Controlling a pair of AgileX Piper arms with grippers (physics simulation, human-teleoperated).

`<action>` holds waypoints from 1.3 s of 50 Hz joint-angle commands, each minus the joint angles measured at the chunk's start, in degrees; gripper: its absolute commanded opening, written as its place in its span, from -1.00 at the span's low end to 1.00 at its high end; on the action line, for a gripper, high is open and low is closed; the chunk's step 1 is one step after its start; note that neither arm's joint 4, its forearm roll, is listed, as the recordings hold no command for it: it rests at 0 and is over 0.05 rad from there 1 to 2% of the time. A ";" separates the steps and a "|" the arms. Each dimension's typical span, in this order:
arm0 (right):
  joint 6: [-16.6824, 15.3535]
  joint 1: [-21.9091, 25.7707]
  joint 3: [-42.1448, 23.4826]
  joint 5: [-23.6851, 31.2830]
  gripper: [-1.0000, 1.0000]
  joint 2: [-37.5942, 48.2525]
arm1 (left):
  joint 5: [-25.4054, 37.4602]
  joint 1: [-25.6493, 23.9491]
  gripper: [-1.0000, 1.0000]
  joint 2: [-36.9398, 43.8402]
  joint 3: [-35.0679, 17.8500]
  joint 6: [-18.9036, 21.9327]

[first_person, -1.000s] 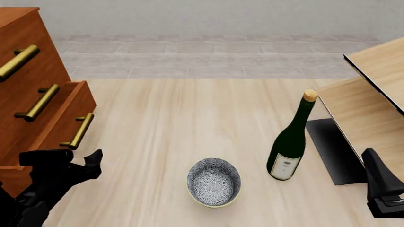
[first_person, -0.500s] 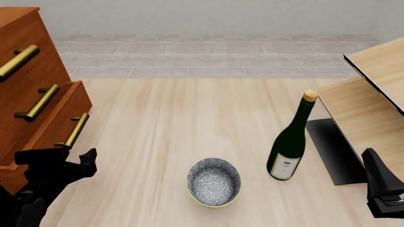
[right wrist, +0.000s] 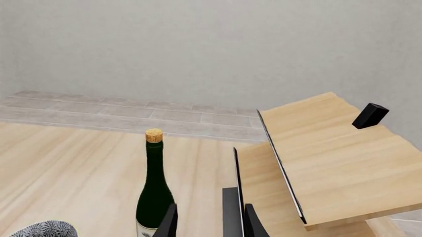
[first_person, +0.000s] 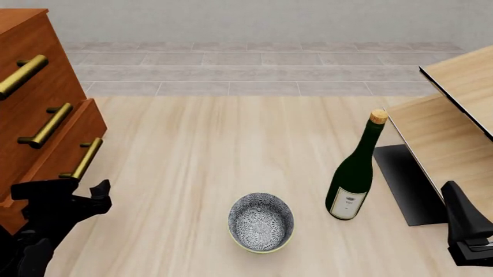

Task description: Close the bottom drawer of the cabinet.

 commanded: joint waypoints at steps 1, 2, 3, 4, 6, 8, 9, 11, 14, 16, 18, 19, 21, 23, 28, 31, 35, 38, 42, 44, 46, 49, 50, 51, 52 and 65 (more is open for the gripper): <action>0.00 0.03 -0.03 0.02 1.00 0.00 | -0.06 2.31 1.00 0.15 -0.81 0.37; 0.00 0.03 0.03 -0.03 1.00 0.00 | -0.07 2.43 1.00 0.03 -0.75 0.45; -0.02 0.01 0.01 -0.03 1.00 0.00 | -0.07 2.57 1.00 0.14 -0.83 0.45; -0.04 0.02 0.02 -0.04 1.00 0.00 | -0.09 2.82 1.00 0.32 -0.96 0.43; -0.08 0.00 0.11 -0.16 1.00 0.00 | -0.10 3.00 1.00 0.44 -1.09 0.48; -0.11 -0.01 0.06 -0.10 1.00 0.00 | -0.09 3.16 1.00 0.39 -1.09 0.44; -0.10 -0.03 0.00 -0.03 1.00 0.00 | -0.09 3.35 1.00 0.46 -1.17 0.47; -0.14 -0.04 -0.02 -0.04 1.00 0.00 | -0.08 3.68 1.00 0.48 -1.22 0.45; -0.20 -0.03 0.05 -0.13 1.00 -0.01 | -0.10 3.95 1.00 0.57 -1.32 0.52; -0.22 -0.02 0.04 -0.14 1.00 -0.01 | -0.10 4.30 1.00 0.75 -1.44 0.47; -0.27 -0.03 0.06 -0.19 1.00 -0.01 | -0.10 4.83 1.00 0.89 -1.58 0.56; -0.27 -0.03 0.06 -0.19 1.00 -0.01 | -0.10 4.83 1.00 0.89 -1.58 0.56; -0.30 -0.04 0.07 -0.21 1.00 -0.01 | -0.10 5.21 1.00 0.87 -1.61 0.70; -0.33 -0.06 0.04 -0.19 1.00 -0.01 | -0.10 5.65 1.00 0.97 -1.70 0.76; -0.42 -0.07 0.03 -0.25 1.00 -0.01 | -0.09 6.51 1.00 1.17 -1.91 0.86; -0.43 -0.07 0.07 -0.28 1.00 -0.01 | -0.09 6.90 1.00 1.31 -2.04 0.89; -0.55 -0.09 0.04 -0.29 1.00 -0.01 | -0.09 7.65 1.00 1.34 -2.21 0.94; -0.59 -0.11 0.06 -0.34 1.00 -0.01 | -0.07 8.12 1.00 1.34 -2.27 1.03; -0.65 -0.13 -0.01 -0.31 1.00 -0.02 | -0.07 8.65 1.00 1.25 -2.26 1.16; -0.67 -0.14 0.05 -0.38 1.00 -0.02 | -0.08 8.94 1.00 1.43 -2.42 1.20; -0.65 -0.16 0.06 -0.38 1.00 -0.02 | -0.07 9.30 1.00 1.36 -2.43 1.41; -0.65 -0.15 0.04 -0.37 1.00 -0.02 | -0.08 9.54 1.00 1.48 -2.54 1.45; -0.66 -0.14 0.03 -0.35 1.00 -0.02 | -0.07 9.71 1.00 1.48 -2.56 1.42; -0.64 -0.14 0.03 -0.34 1.00 -0.02 | -0.06 9.76 1.00 1.49 -2.57 1.43; -0.64 -0.15 0.06 -0.36 1.00 -0.02 | -0.06 9.89 1.00 1.54 -2.62 1.50; -0.63 -0.11 0.01 -0.31 1.00 -0.02 | -0.08 10.69 1.00 1.65 -2.36 1.97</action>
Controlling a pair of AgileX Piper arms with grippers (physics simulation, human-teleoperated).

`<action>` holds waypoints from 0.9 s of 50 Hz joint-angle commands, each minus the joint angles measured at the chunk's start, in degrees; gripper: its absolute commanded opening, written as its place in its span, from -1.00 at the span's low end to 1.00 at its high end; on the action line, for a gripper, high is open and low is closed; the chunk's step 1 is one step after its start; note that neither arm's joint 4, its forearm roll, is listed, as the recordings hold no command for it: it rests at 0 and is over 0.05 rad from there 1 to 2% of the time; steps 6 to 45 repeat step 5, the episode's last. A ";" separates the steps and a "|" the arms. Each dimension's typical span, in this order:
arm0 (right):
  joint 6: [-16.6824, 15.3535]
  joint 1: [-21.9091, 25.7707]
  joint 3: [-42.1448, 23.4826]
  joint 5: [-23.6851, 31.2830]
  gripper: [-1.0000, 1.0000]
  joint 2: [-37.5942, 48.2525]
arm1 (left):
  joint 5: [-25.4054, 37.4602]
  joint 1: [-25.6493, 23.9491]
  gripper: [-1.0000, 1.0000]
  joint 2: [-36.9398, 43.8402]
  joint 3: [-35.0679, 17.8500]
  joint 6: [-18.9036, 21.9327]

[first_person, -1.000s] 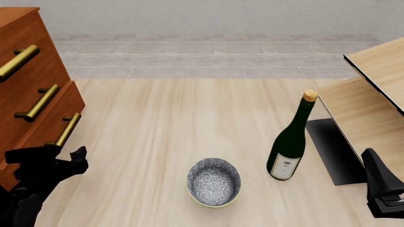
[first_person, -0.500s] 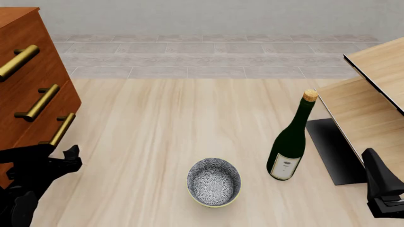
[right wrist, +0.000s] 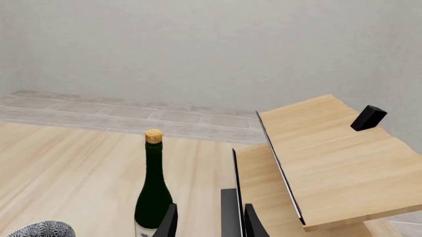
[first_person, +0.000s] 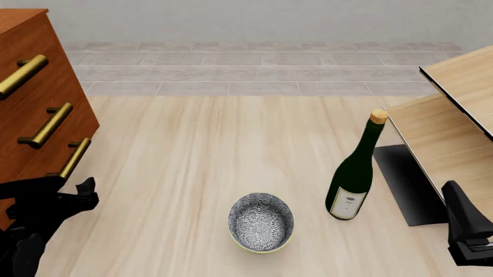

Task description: Close the bottom drawer of the cabinet.

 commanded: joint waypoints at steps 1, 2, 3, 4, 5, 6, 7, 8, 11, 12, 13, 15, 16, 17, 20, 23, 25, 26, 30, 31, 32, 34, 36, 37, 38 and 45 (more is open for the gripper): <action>-0.01 0.01 -0.04 0.04 1.00 0.00 | -0.05 4.13 1.00 0.17 -0.32 0.30; -0.01 0.01 -0.04 0.04 1.00 0.00 | -0.05 4.13 1.00 0.17 -0.32 0.30; -0.04 0.01 -0.06 0.03 1.00 0.00 | -0.05 4.03 1.00 0.06 -0.16 0.29; -0.04 0.01 -0.06 0.03 1.00 0.00 | -0.05 4.03 1.00 0.06 -0.16 0.29; -0.07 0.00 -0.10 0.07 1.00 0.00 | -0.05 3.94 1.00 -0.04 -0.04 0.29; -0.07 0.00 -0.10 0.07 1.00 0.00 | -0.05 3.94 1.00 -0.04 -0.04 0.29; -0.07 0.00 -0.10 0.07 1.00 0.00 | -0.05 3.94 1.00 -0.04 -0.04 0.29; -0.07 0.00 -0.10 0.07 1.00 0.00 | -0.05 3.94 1.00 -0.04 -0.04 0.29; -0.07 0.00 -0.10 0.07 1.00 0.00 | -0.05 3.94 1.00 -0.04 -0.04 0.29; -0.07 0.00 -0.10 0.07 1.00 0.00 | -0.05 3.94 1.00 -0.04 -0.04 0.29; -0.07 0.00 -0.10 0.07 1.00 0.00 | -0.05 3.94 1.00 -0.04 -0.04 0.29; -0.07 0.00 -0.10 0.07 1.00 0.00 | -0.05 3.94 1.00 -0.04 -0.04 0.29; -0.07 0.00 -0.10 0.07 1.00 0.00 | -0.05 3.94 1.00 -0.04 -0.04 0.29; -0.07 0.00 -0.10 0.07 1.00 0.00 | -0.05 3.94 1.00 -0.04 -0.04 0.29; -0.07 0.00 -0.10 0.07 1.00 0.00 | -0.05 3.94 1.00 -0.04 -0.04 0.29; -0.07 0.00 -0.10 0.07 1.00 0.00 | -0.05 3.94 1.00 -0.04 -0.04 0.29; -0.07 0.00 -0.10 0.07 1.00 0.00 | -0.05 3.94 1.00 -0.04 -0.04 0.29; -0.07 0.00 -0.10 0.07 1.00 0.00 | -0.05 3.94 1.00 -0.04 -0.04 0.29; -0.07 0.00 -0.10 0.07 1.00 0.00 | -0.05 3.94 1.00 -0.04 -0.04 0.29; -0.07 0.00 -0.10 0.07 1.00 0.00 | -0.05 3.94 1.00 -0.04 -0.04 0.29; -0.07 0.00 -0.10 0.07 1.00 0.00 | -0.05 3.94 1.00 -0.04 -0.04 0.29; -0.07 0.00 -0.10 0.07 1.00 0.00 | -0.05 3.94 1.00 -0.04 -0.04 0.29; -0.07 0.00 -0.10 0.07 1.00 0.00 | -0.05 3.94 1.00 -0.04 -0.04 0.29; -0.07 0.00 -0.10 0.07 1.00 0.00 | -0.05 3.94 1.00 -0.04 -0.04 0.29; -0.07 0.00 -0.10 0.07 1.00 0.00 | -0.05 3.94 1.00 -0.04 -0.04 0.29; -0.07 0.00 -0.10 0.07 1.00 0.00 | -0.05 3.94 1.00 -0.04 -0.04 0.29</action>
